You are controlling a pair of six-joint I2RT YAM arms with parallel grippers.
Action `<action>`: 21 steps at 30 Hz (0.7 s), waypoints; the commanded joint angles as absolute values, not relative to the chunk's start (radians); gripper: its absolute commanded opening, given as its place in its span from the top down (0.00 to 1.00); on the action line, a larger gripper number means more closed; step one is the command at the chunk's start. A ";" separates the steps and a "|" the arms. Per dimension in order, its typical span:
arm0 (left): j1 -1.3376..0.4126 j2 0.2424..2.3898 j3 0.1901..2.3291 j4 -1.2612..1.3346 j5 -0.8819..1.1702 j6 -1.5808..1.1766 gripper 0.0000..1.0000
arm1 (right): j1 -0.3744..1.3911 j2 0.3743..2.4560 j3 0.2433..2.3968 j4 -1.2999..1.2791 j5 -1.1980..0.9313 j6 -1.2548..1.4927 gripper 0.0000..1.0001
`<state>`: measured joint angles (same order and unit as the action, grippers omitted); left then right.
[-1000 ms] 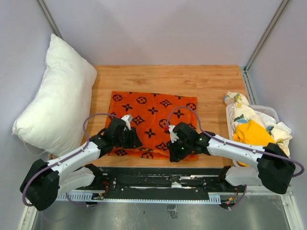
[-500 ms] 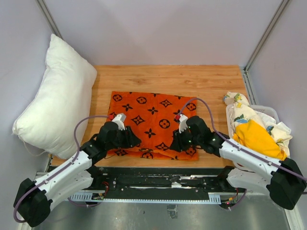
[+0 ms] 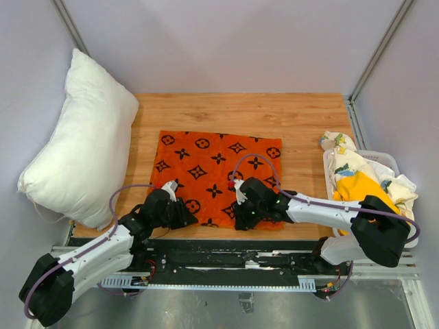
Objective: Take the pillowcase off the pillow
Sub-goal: Fold the pillowcase at the center of the board.
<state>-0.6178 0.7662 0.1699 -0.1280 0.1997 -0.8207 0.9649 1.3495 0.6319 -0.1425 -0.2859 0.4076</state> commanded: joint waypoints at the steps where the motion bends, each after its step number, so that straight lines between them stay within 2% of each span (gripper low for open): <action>1: -0.626 0.756 0.123 -0.114 0.197 -0.871 0.69 | 0.981 1.361 0.624 -0.189 -0.269 0.373 0.80; 6: -0.626 0.804 0.161 -0.125 0.166 -0.837 0.71 | 0.989 1.381 0.638 -0.241 -0.248 0.334 0.83; 11: -0.626 0.825 0.316 -0.162 0.140 -0.728 0.69 | 0.948 1.358 0.734 -0.271 -0.172 0.257 0.82; 15: -0.626 0.855 0.430 -0.139 0.170 -0.665 0.65 | 0.879 1.345 0.776 -0.158 -0.263 0.302 0.83; 19: -0.626 0.931 0.474 -0.066 0.260 -0.640 0.73 | 0.880 1.373 0.830 -0.081 -0.359 0.344 0.83; 21: -0.626 0.939 0.475 -0.043 0.273 -0.630 0.80 | 0.884 1.363 0.823 -0.033 -0.405 0.355 0.84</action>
<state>-0.6186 0.9051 0.4603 -0.0929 0.2066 -0.6880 0.8818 1.3670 0.7975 -0.1417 -0.2909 0.3210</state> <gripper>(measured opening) 0.260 0.167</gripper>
